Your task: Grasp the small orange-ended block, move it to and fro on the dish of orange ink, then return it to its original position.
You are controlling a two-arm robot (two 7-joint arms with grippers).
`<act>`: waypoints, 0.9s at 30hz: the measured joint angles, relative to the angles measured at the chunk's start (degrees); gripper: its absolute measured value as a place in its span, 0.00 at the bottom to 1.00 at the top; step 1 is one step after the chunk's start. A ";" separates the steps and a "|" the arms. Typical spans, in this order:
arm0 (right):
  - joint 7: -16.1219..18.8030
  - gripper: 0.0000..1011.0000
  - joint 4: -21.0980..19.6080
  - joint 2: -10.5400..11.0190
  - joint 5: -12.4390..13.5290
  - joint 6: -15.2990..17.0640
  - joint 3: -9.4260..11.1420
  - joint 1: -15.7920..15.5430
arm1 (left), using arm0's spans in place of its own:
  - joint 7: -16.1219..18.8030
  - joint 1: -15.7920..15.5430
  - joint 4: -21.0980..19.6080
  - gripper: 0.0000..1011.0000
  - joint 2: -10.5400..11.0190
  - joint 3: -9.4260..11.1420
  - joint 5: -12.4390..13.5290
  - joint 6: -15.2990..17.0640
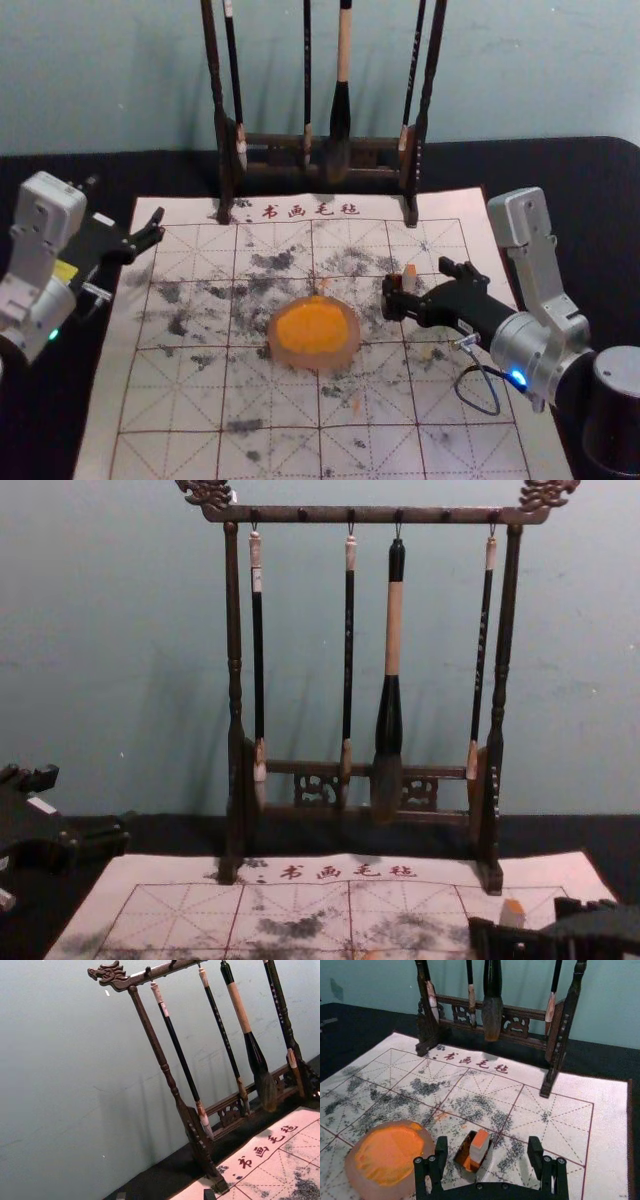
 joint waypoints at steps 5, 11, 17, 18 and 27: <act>0.05 0.99 0.53 -0.88 -0.55 0.20 0.26 0.25 | 0.00 0.00 0.00 0.99 0.00 0.00 0.00 0.00; 0.51 0.99 0.66 -1.09 -1.17 0.11 0.27 0.39 | 0.00 0.00 0.00 0.99 0.00 0.00 0.00 0.00; 0.42 0.99 0.66 -1.07 -1.10 0.11 0.27 0.39 | 0.00 0.00 0.00 0.99 0.00 0.00 0.00 0.00; 0.42 0.99 0.66 -1.07 -1.10 0.11 0.27 0.39 | 0.00 0.00 0.00 0.99 0.00 0.00 0.00 0.00; 0.36 0.83 0.64 -1.04 -0.96 0.11 0.27 0.35 | 0.00 0.00 0.00 0.99 0.00 0.00 0.00 0.00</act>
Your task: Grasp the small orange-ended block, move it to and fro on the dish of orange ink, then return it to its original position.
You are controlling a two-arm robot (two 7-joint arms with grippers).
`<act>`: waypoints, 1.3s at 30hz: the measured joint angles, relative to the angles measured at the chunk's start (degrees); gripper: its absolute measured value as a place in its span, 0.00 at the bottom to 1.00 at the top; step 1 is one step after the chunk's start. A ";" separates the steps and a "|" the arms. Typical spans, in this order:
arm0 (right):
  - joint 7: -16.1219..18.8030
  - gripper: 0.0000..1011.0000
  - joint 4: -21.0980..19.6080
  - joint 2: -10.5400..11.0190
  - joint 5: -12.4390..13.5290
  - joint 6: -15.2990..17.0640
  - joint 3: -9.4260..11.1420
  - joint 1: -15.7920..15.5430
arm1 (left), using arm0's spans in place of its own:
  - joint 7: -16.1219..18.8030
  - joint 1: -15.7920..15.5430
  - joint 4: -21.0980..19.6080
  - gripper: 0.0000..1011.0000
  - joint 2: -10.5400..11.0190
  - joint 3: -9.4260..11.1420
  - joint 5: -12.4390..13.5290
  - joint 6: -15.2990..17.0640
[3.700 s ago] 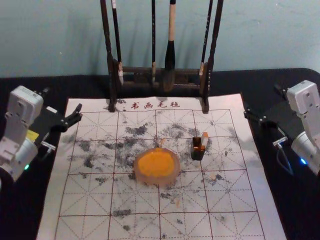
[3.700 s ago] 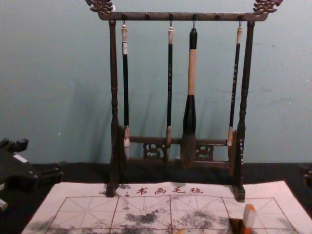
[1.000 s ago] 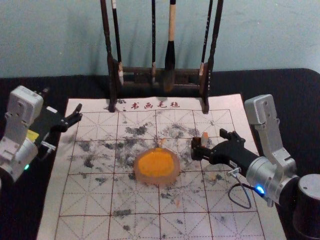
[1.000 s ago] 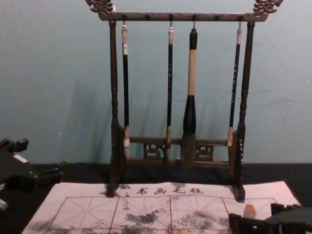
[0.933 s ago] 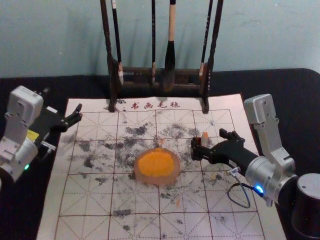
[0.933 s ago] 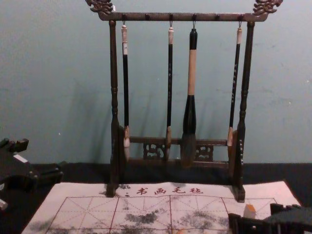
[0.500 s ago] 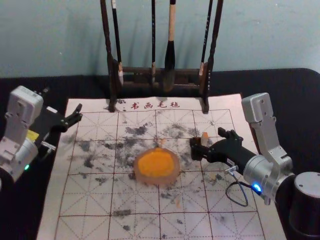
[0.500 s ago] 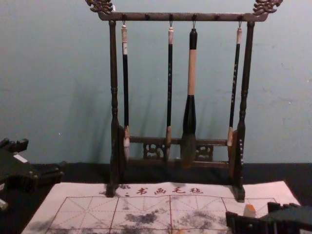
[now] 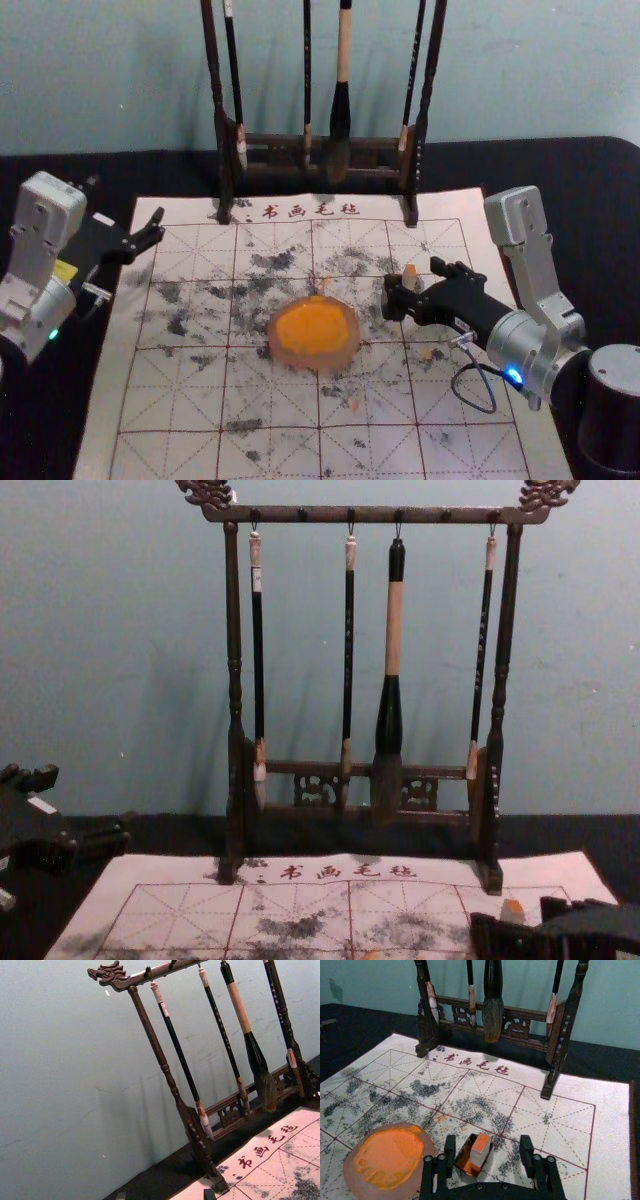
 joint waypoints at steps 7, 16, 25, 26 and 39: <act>-0.04 0.61 -0.03 0.02 0.06 0.00 0.00 -0.02 | 0.00 0.00 0.00 0.99 0.00 0.00 0.00 0.00; -0.06 0.33 -0.05 0.02 0.10 0.00 0.00 -0.03 | 0.00 0.00 0.00 0.99 0.00 0.00 0.00 0.00; -0.05 0.15 -0.05 0.02 0.15 0.00 0.00 -0.03 | 0.00 0.00 0.00 0.99 0.00 0.00 0.00 0.00; -0.05 0.14 -0.05 0.02 0.15 0.00 0.00 -0.02 | 0.00 0.00 0.00 0.99 0.00 0.00 0.00 0.00; 1.15 0.12 -0.37 -0.54 0.43 -0.44 0.92 -0.56 | 0.00 0.00 0.00 0.99 0.00 0.00 0.00 0.00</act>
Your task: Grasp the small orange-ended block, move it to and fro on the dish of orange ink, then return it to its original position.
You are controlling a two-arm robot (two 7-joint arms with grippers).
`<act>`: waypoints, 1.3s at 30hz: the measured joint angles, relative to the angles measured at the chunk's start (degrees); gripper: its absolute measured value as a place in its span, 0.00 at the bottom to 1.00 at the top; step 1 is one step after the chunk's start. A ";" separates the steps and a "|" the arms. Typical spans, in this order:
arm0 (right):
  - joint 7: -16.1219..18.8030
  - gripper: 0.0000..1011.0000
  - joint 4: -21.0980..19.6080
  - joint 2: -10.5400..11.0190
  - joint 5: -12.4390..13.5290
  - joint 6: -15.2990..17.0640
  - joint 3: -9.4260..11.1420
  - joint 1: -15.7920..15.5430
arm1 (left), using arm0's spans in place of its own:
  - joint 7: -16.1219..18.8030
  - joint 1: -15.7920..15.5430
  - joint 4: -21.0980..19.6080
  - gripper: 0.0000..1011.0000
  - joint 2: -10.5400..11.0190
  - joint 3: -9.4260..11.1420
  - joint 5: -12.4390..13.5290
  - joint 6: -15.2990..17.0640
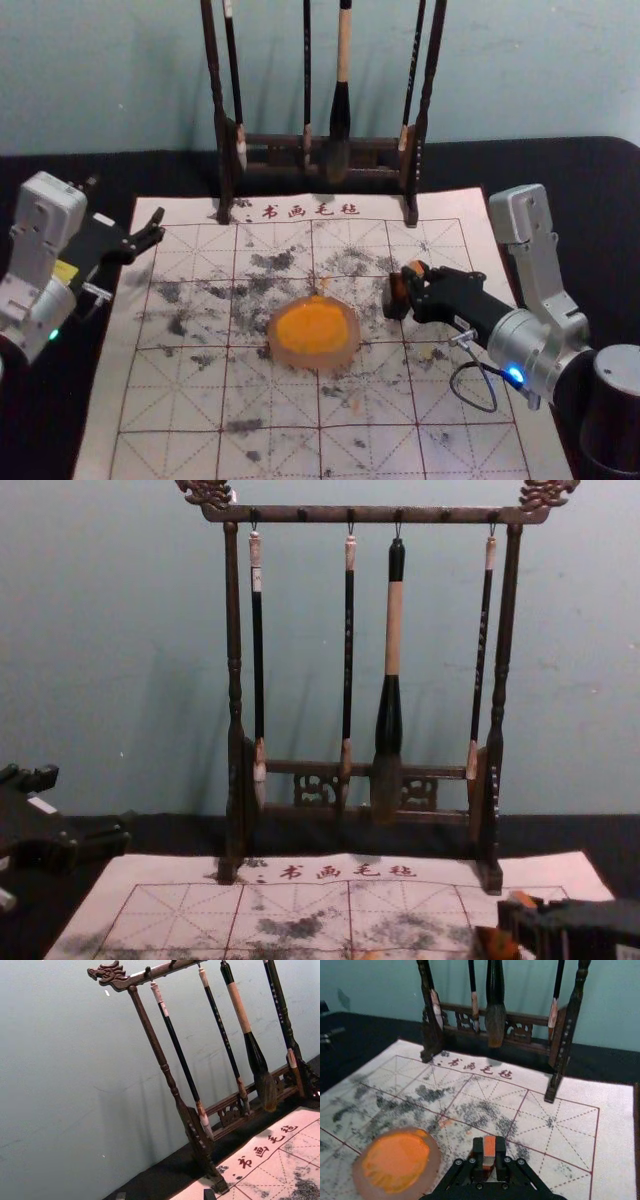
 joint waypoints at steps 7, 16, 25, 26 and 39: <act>1.67 0.12 -1.36 -1.05 0.59 -0.86 1.94 -0.63 | 0.00 0.00 0.00 0.99 0.00 0.00 0.00 0.00; 5.17 0.12 -3.67 0.13 0.18 -2.27 3.80 -0.47 | 0.00 0.00 0.00 0.99 0.00 0.00 0.00 0.00; 16.79 0.12 -0.90 4.14 0.34 -12.72 3.75 2.91 | 0.00 0.00 0.00 0.99 0.00 0.00 0.00 0.00; 18.07 0.12 -0.18 4.52 0.39 -13.59 3.43 3.68 | 0.00 0.00 0.00 0.99 0.00 0.00 0.00 0.00; 32.15 0.12 8.15 6.83 0.27 -16.53 -5.02 15.01 | 0.00 0.00 0.00 0.99 0.00 0.00 0.00 0.00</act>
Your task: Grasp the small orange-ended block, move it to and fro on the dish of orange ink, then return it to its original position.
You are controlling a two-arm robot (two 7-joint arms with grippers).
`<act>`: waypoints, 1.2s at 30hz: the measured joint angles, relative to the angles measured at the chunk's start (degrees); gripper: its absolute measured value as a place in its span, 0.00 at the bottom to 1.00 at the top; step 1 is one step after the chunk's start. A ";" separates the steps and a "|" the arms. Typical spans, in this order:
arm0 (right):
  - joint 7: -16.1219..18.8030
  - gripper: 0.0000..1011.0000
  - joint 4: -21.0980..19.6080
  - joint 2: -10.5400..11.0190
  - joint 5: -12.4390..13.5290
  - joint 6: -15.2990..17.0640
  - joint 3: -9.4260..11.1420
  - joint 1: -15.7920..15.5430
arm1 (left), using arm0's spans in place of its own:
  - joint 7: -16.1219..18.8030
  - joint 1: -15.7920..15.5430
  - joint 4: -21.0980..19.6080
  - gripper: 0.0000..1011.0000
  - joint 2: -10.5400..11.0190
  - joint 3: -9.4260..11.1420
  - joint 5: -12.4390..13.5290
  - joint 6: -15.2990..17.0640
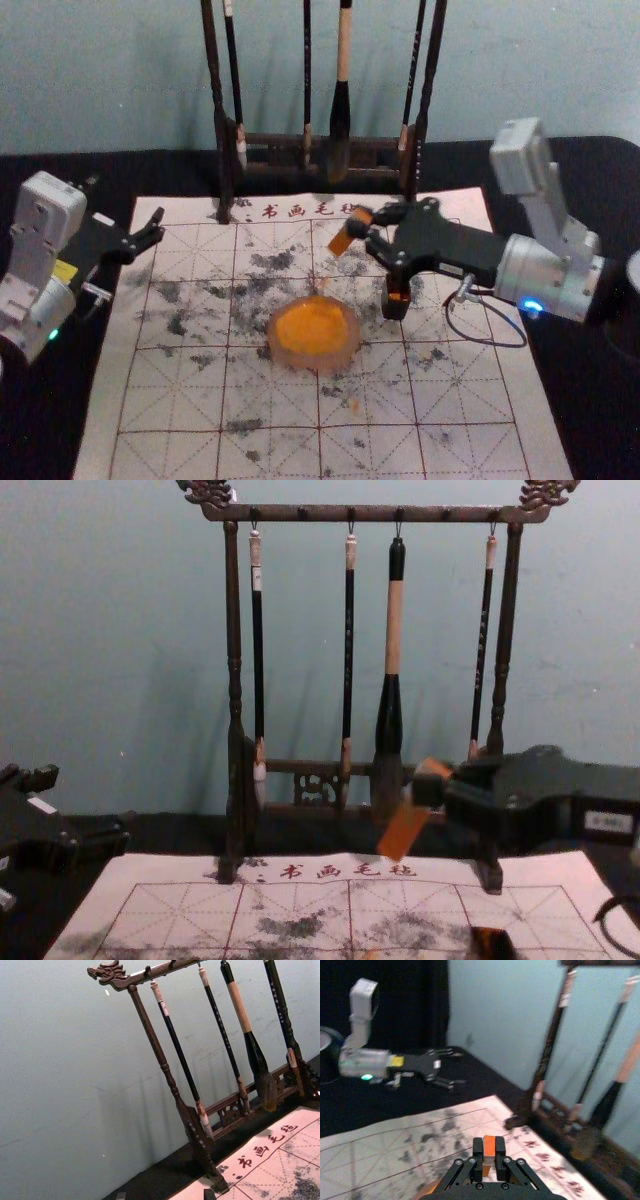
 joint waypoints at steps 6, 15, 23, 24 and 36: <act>3.70 0.12 3.19 -0.42 -0.07 3.12 -3.63 4.68 | 0.00 -0.01 0.00 0.99 0.00 0.00 0.00 0.00; 6.75 0.12 8.11 -1.17 -1.97 6.61 -8.91 10.55 | 0.00 0.00 0.00 0.99 0.00 0.00 0.00 0.00; 8.00 0.12 10.01 -0.67 -3.50 5.91 -11.92 12.50 | 0.00 0.00 0.00 0.99 0.00 0.00 0.00 0.00; 8.13 0.12 10.17 -0.62 -3.63 5.74 -12.19 12.65 | 0.00 0.00 0.00 0.99 0.00 0.00 0.00 0.00; 8.39 0.12 13.67 -1.18 -4.92 4.02 -15.33 15.02 | 0.00 0.00 0.00 0.99 0.00 0.00 0.00 0.00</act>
